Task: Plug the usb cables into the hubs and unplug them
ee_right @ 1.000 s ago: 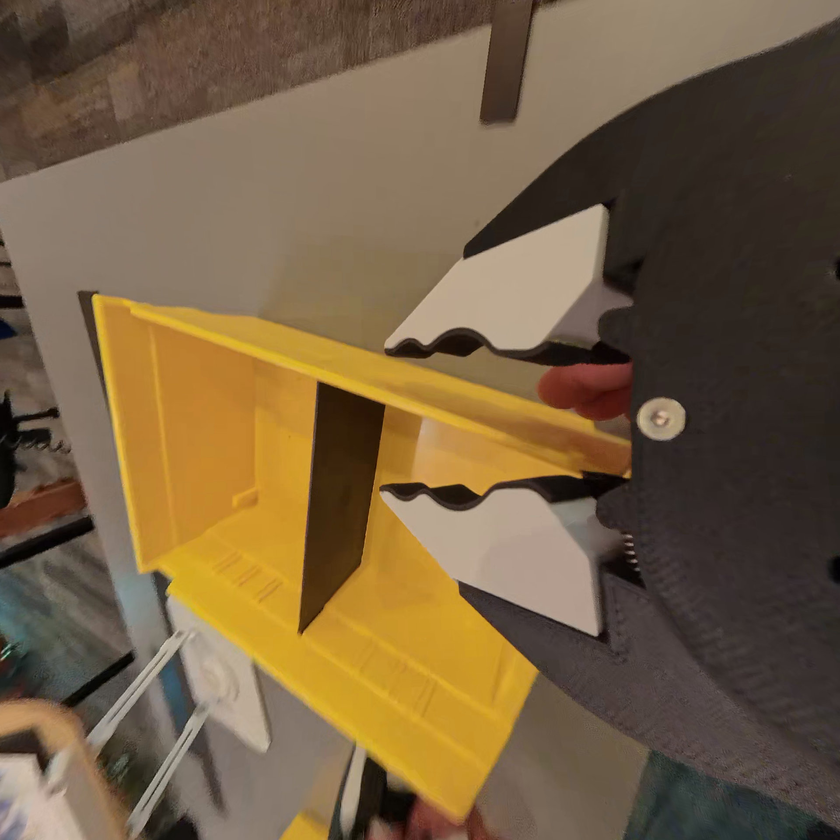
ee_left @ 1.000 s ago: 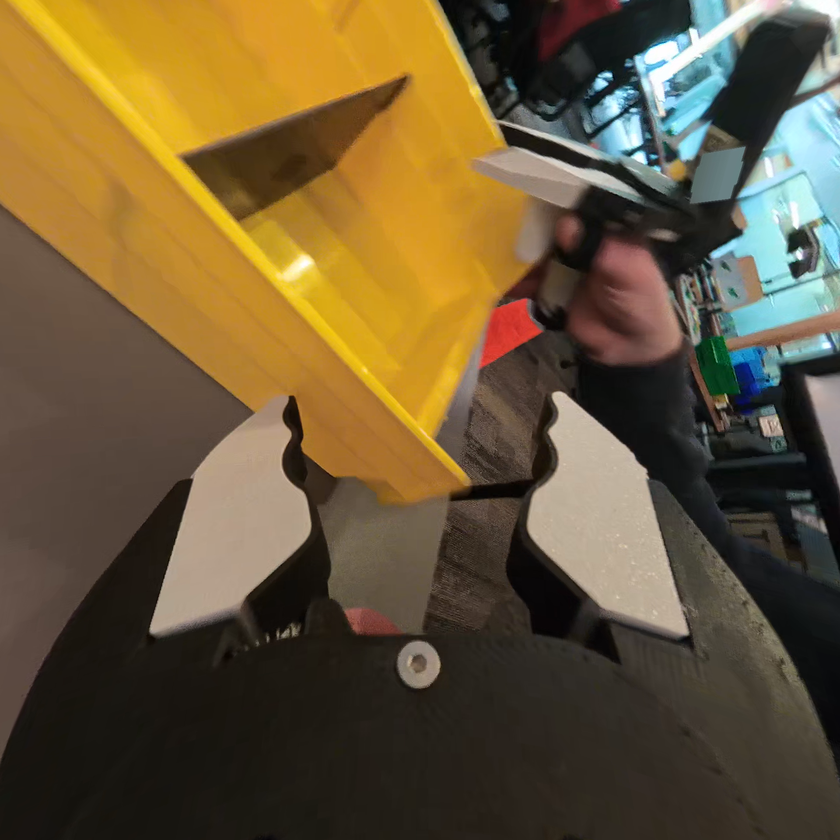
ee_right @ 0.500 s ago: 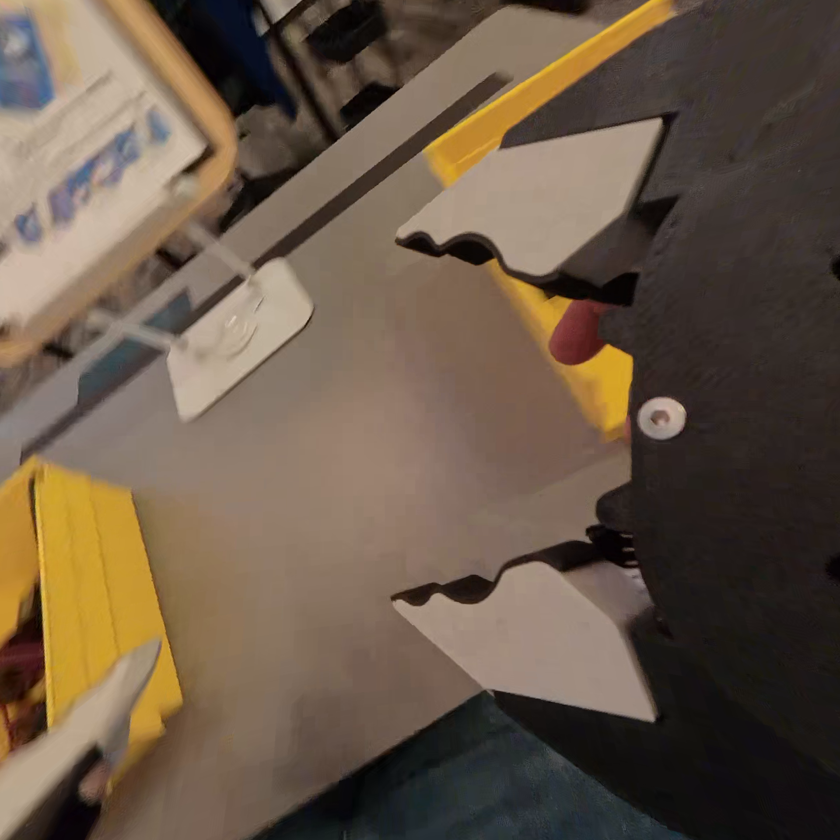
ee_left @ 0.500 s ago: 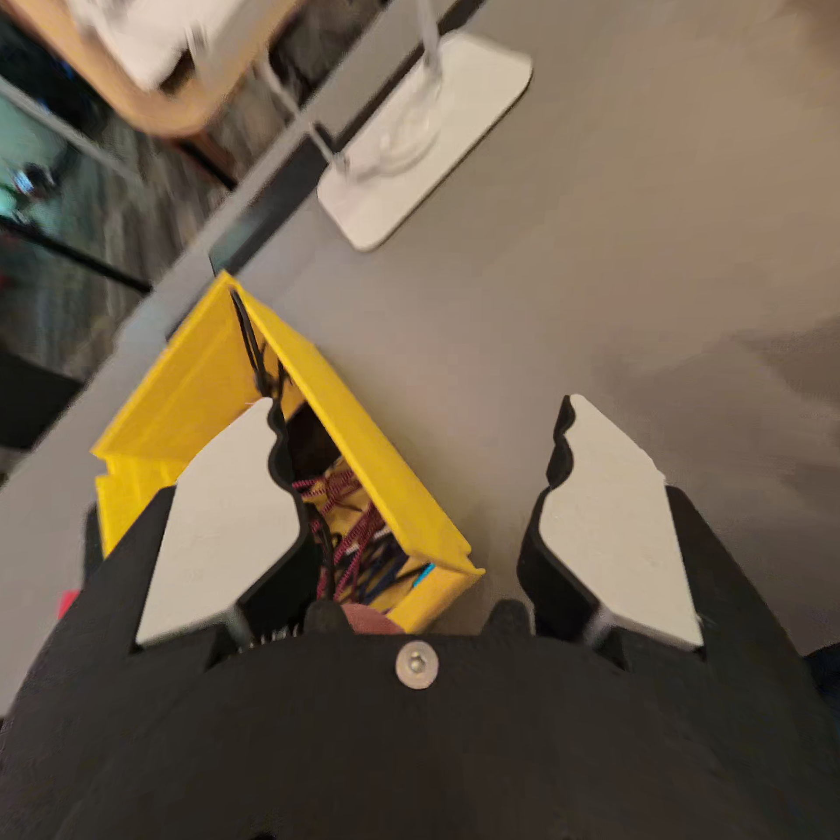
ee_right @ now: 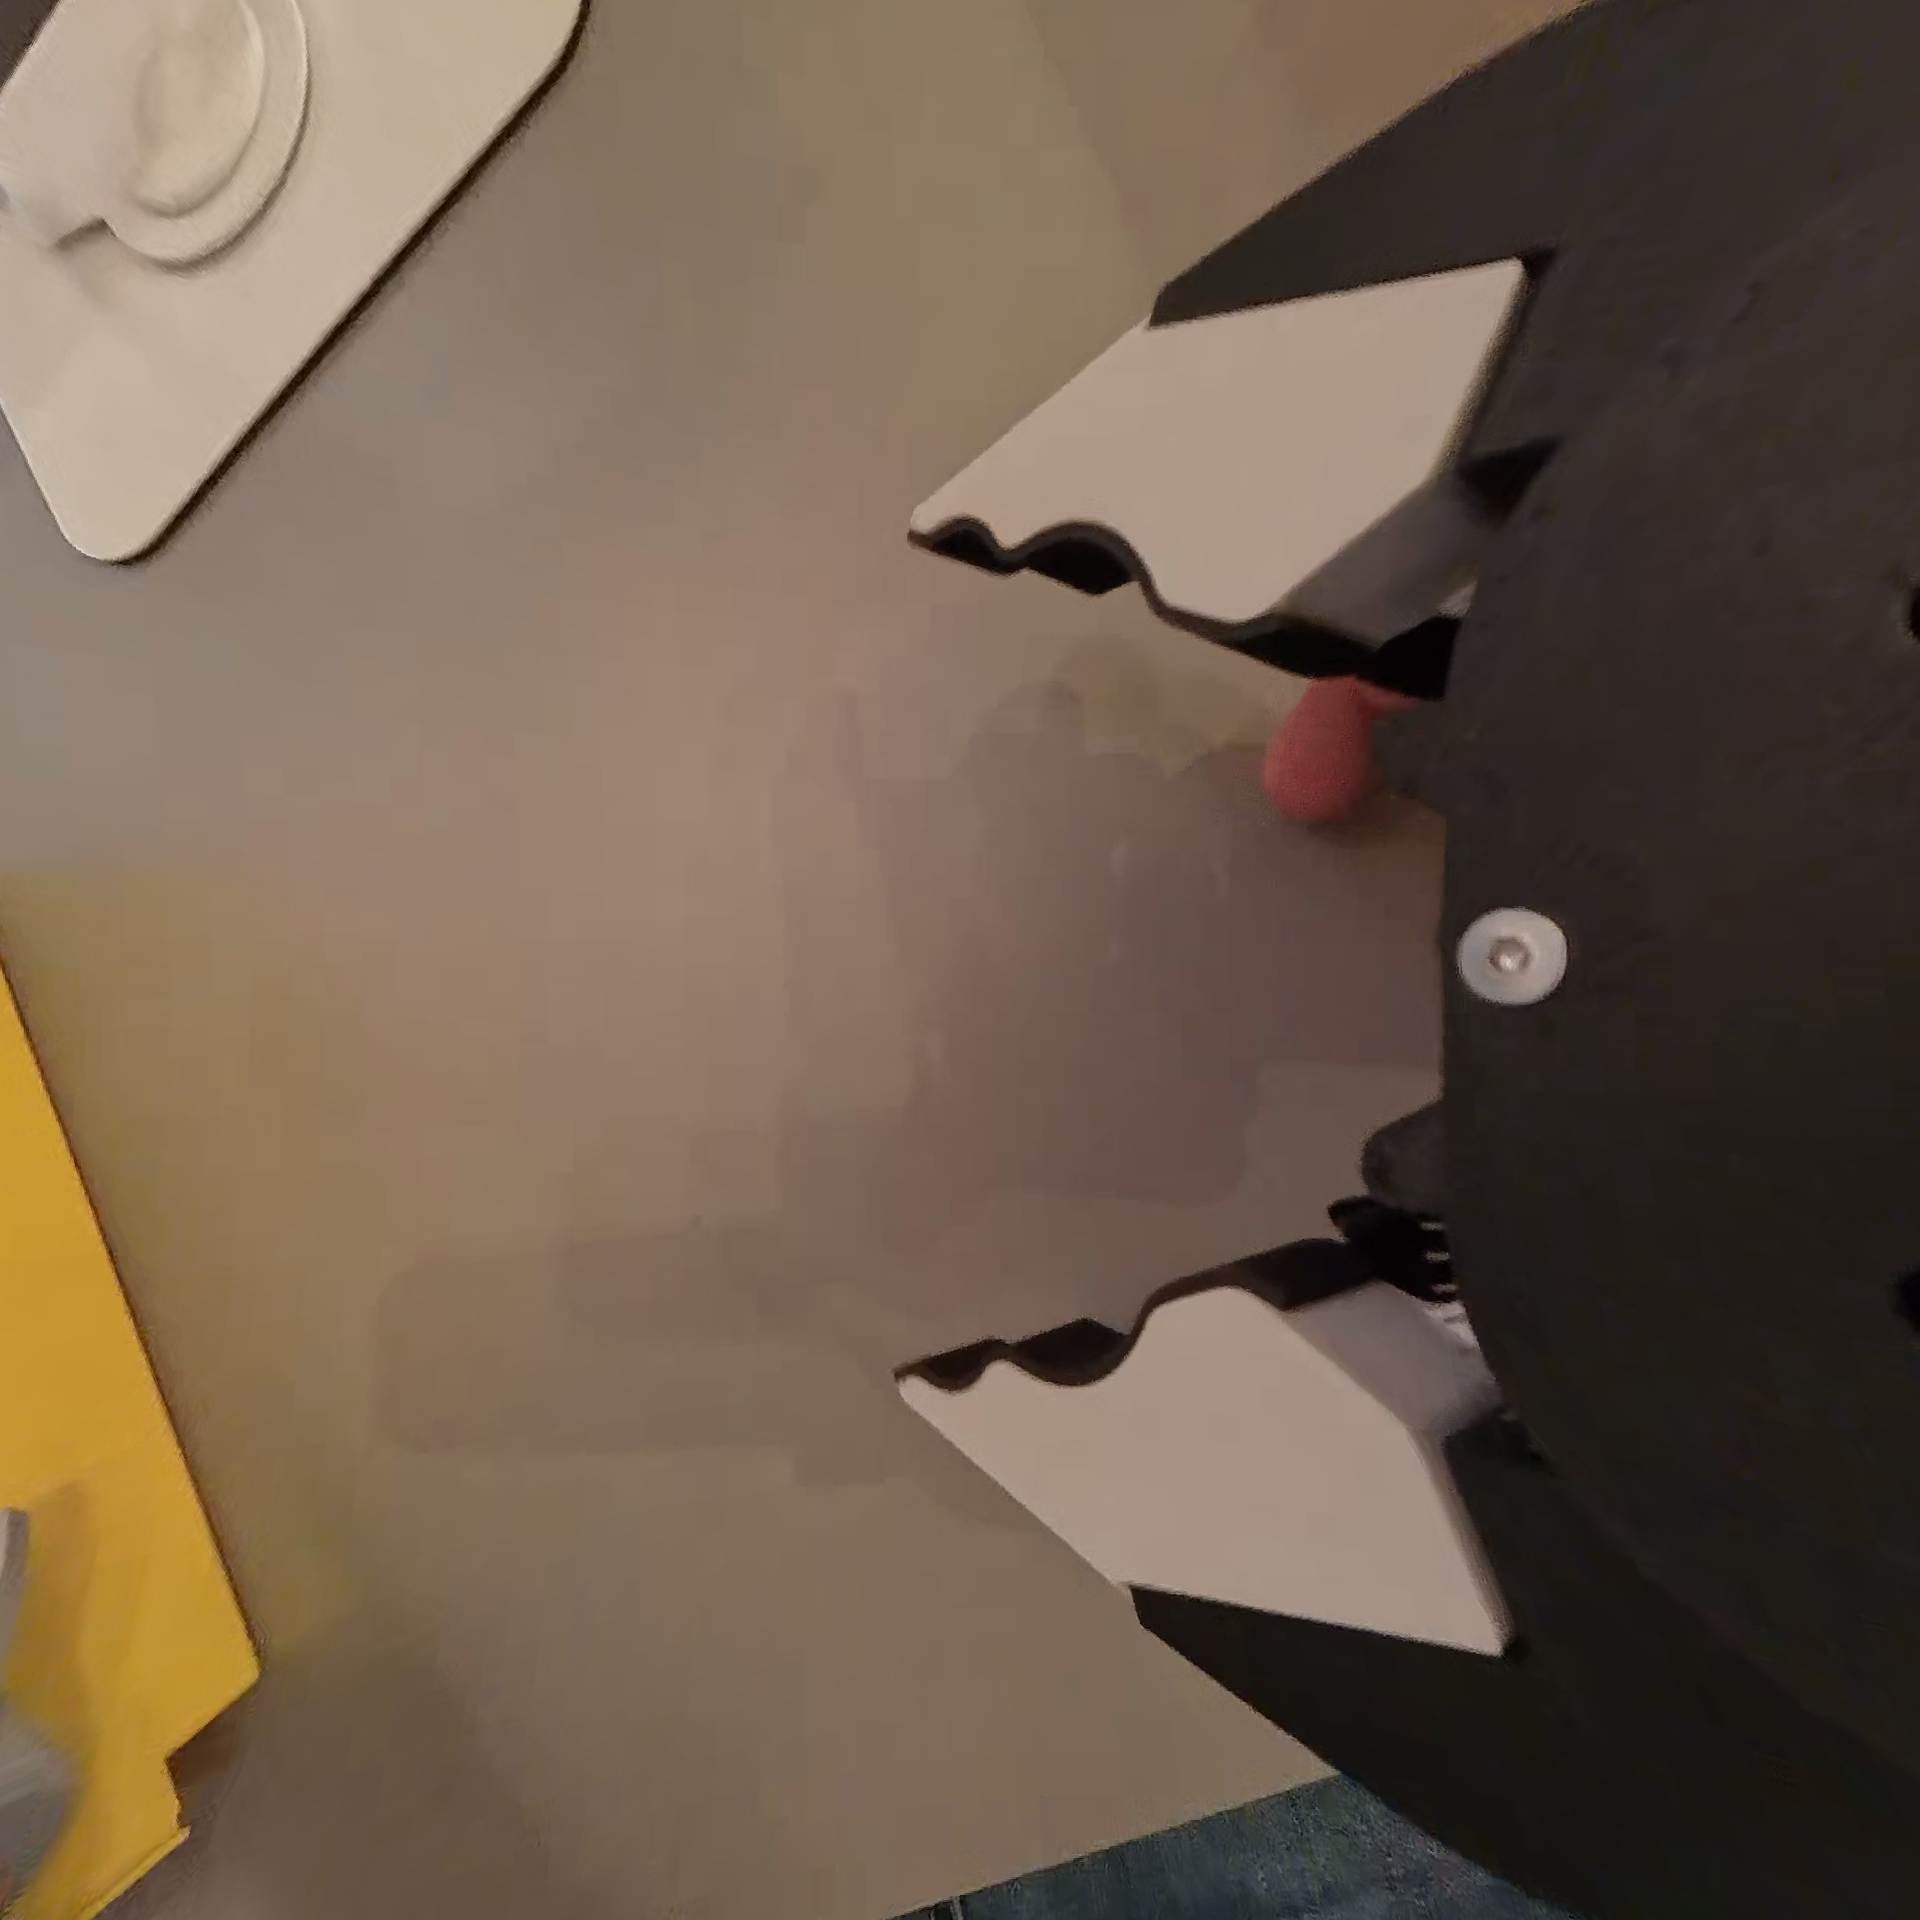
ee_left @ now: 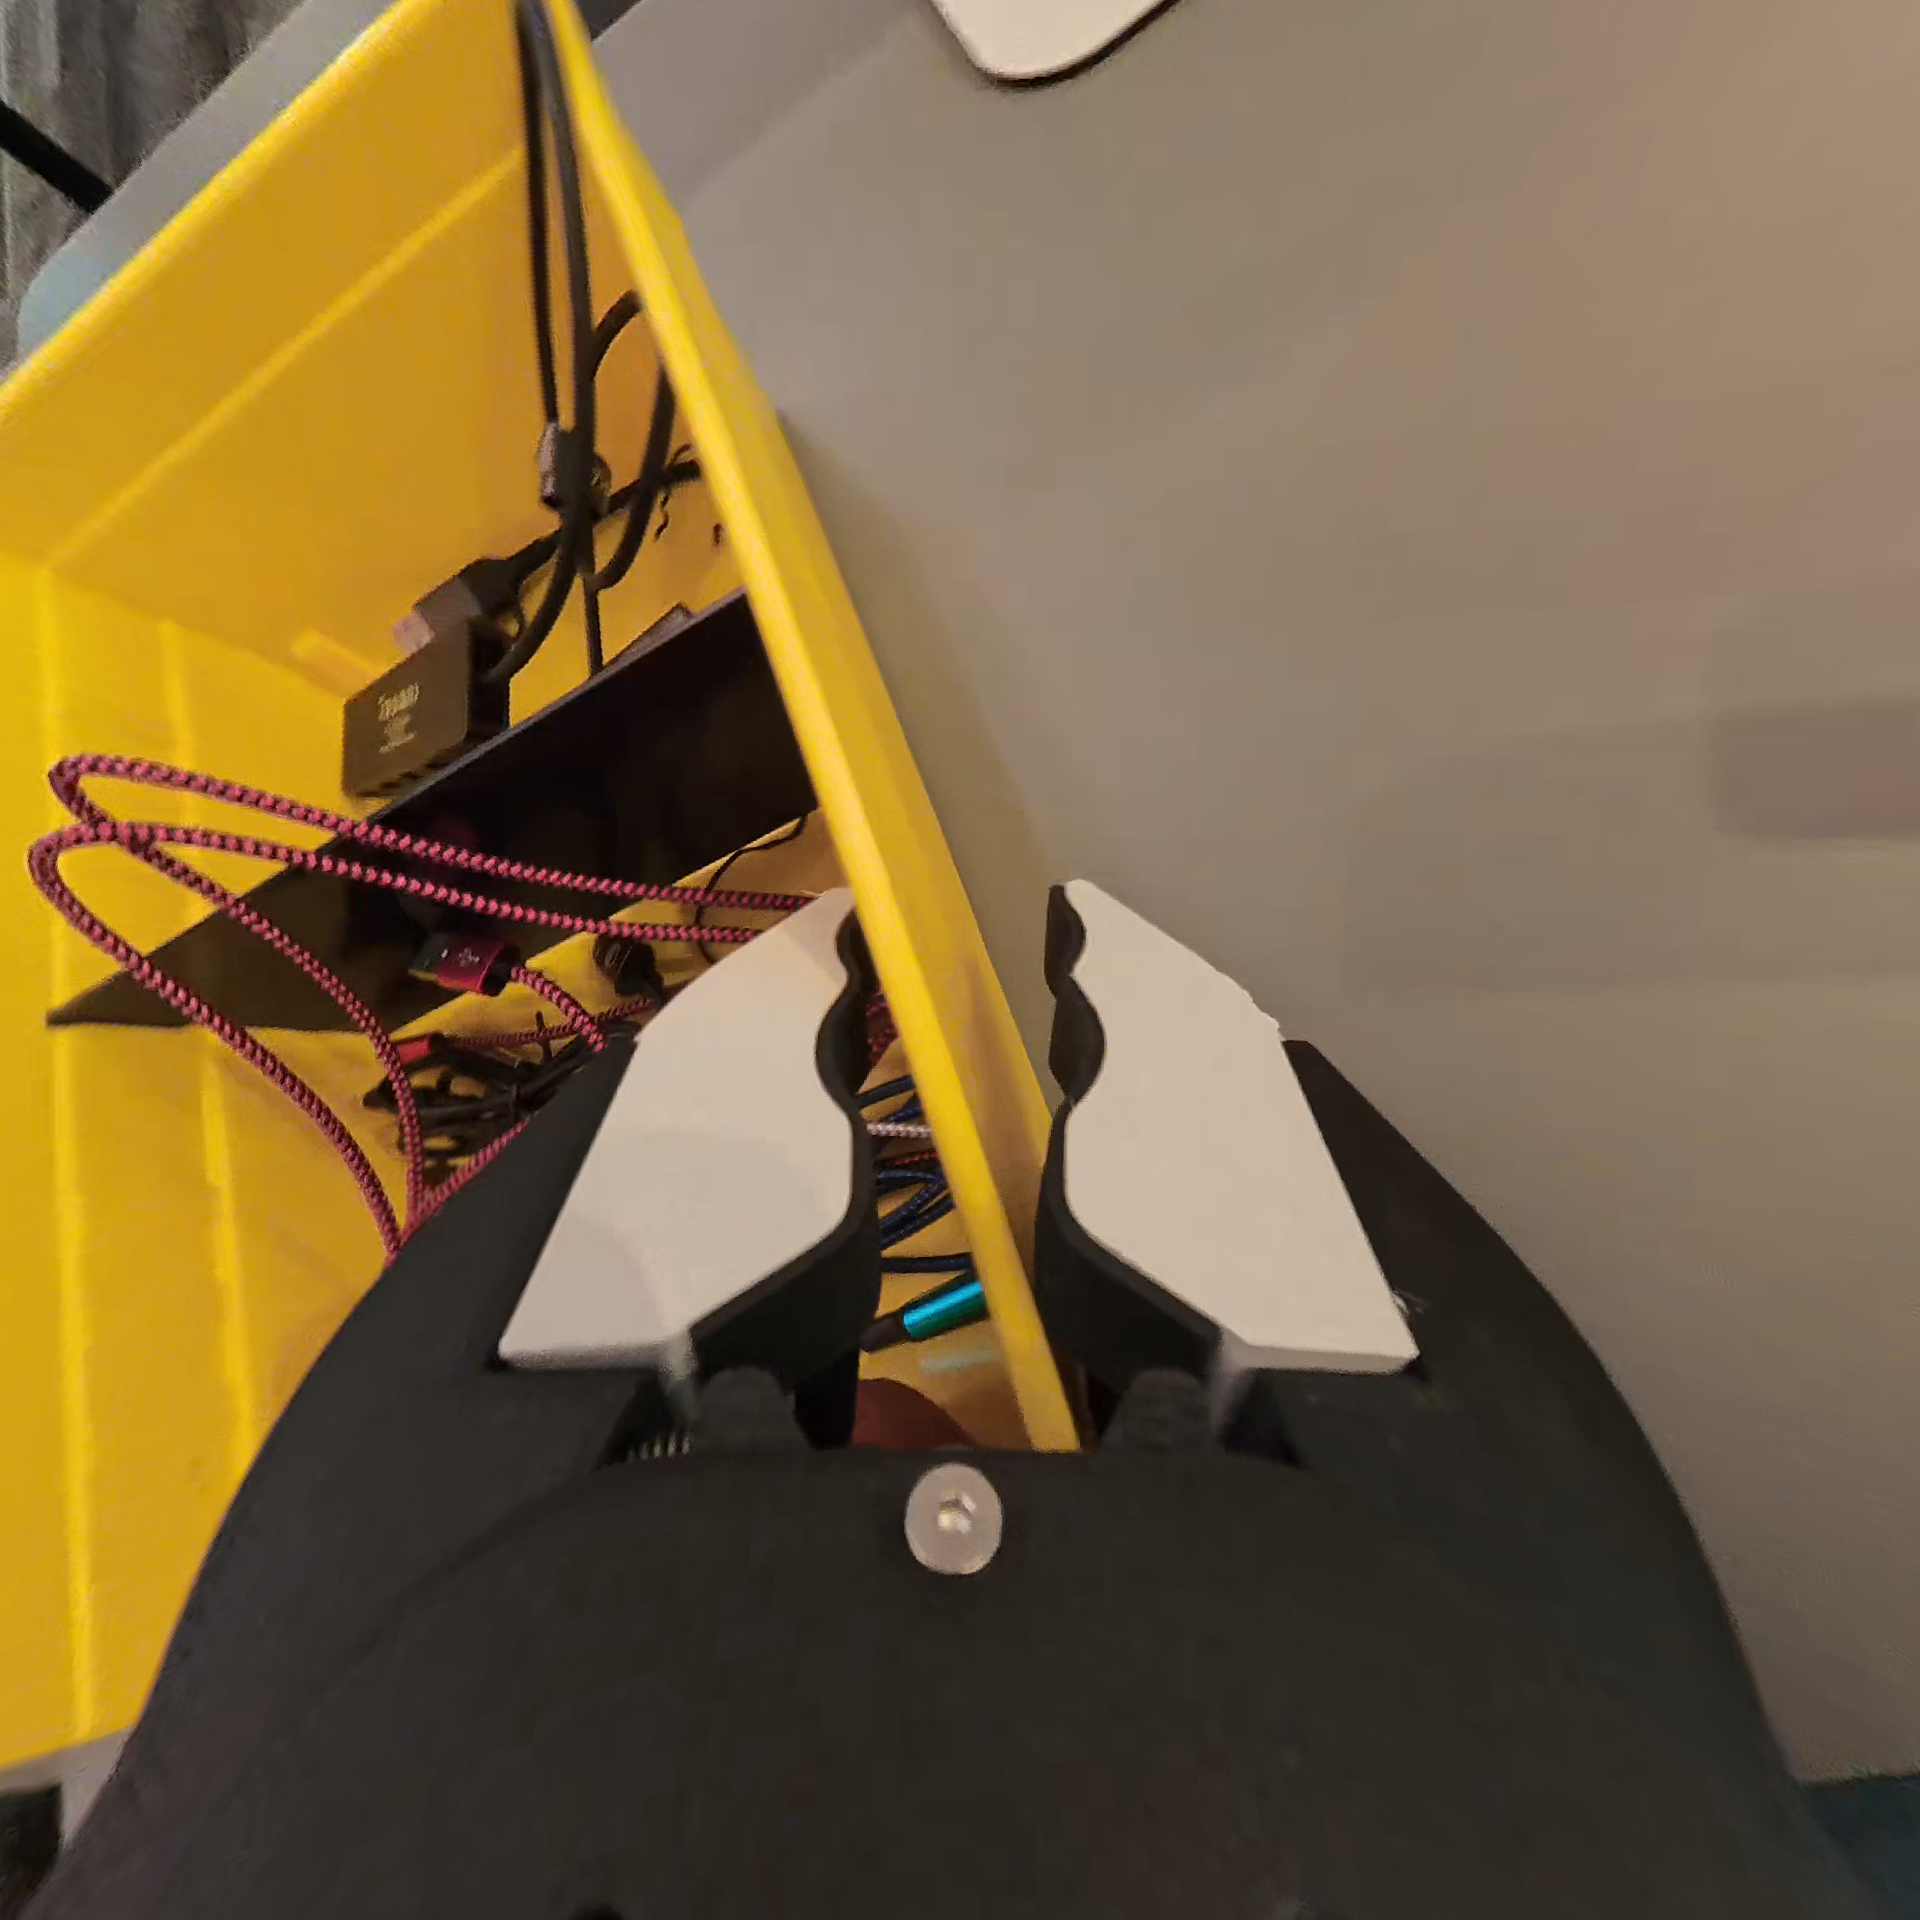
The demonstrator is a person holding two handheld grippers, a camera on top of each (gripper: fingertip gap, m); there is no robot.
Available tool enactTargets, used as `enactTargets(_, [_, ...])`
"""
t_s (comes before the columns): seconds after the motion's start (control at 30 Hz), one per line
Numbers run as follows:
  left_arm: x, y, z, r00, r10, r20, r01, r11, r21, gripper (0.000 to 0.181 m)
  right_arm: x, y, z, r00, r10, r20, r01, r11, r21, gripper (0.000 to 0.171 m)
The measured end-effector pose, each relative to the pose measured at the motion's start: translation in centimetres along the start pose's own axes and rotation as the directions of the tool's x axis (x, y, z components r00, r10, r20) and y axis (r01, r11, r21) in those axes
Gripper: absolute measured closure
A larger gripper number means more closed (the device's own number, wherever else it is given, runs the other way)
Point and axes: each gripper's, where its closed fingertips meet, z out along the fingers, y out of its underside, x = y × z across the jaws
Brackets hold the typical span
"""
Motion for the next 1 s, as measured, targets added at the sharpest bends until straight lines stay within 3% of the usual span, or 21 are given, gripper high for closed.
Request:
enactTargets(0.1, [-1.8, 0.4, -0.5, 1.0, -0.006, 0.03, 0.006, 1.0, 0.024, 0.118, 1.7, 2.0, 1.0, 0.993, -0.088, -0.078, 0.079, 0.991, -0.112, 0.029])
enactTargets(0.2, [-1.6, -2.1, -3.8, 0.997, 0.051, 0.052, -0.058, 0.99, 0.13, 0.1, 1.7, 2.1, 1.5, 0.998, -0.019, -0.063, 0.014, 0.997, -0.08, 0.028])
enactTargets(0.33, [6.0, -6.3, -6.1, 0.975, 0.13, -0.178, -0.083, 0.966, 0.246, 0.071, 2.1, 1.8, 1.7, 0.995, -0.039, -0.094, 0.035, 0.998, -0.05, 0.021])
enactTargets(0.4, [9.4, -7.3, -4.8, 0.956, 0.189, -0.225, -0.131, 0.96, 0.247, 0.064, 2.5, 2.1, 1.9, 0.995, 0.001, -0.101, -0.008, 0.997, -0.073, 0.012])
enactTargets(0.5, [12.1, -7.5, -0.5, 0.941, 0.177, -0.288, -0.124, 0.973, 0.194, 0.076, 2.3, 2.1, 1.8, 0.996, -0.004, -0.087, -0.002, 0.997, -0.073, 0.013])
enactTargets(0.57, [14.2, -6.1, 2.4, 0.903, 0.121, -0.413, -0.098, 0.992, 0.075, 0.078, 2.1, 2.1, 1.8, 0.996, -0.008, -0.085, 0.002, 0.997, -0.071, 0.015])
enactTargets(0.63, [14.4, -4.8, 4.9, 0.909, 0.09, -0.408, -0.114, 0.993, -0.034, 0.083, 2.1, 2.2, 1.7, 0.996, 0.006, -0.091, -0.012, 0.997, -0.073, 0.016])
enactTargets(0.7, [13.6, -5.7, 6.0, 0.936, 0.069, -0.346, -0.07, 0.997, 0.009, 0.101, 1.9, 2.3, 1.6, 0.996, -0.002, -0.088, -0.004, 0.998, -0.07, 0.016])
enactTargets(0.77, [13.1, -6.0, 6.2, 0.945, 0.095, -0.313, -0.09, 0.996, 0.029, 0.095, 1.6, 2.6, 1.7, 0.998, -0.005, -0.056, 0.0, 0.996, -0.086, 0.011])
enactTargets(0.87, [13.0, -5.7, 6.2, 0.941, 0.047, -0.334, -0.043, 0.999, 0.019, 0.104, 1.2, 2.6, 1.9, 1.0, -0.008, -0.02, 0.006, 0.995, -0.101, 0.011])
enactTargets(1.0, [9.6, -5.5, 7.2, 0.988, -0.019, -0.152, 0.027, 0.998, 0.049, 0.161, 1.2, 2.6, 2.1, 1.0, 0.004, -0.015, -0.006, 0.994, -0.107, 0.011])
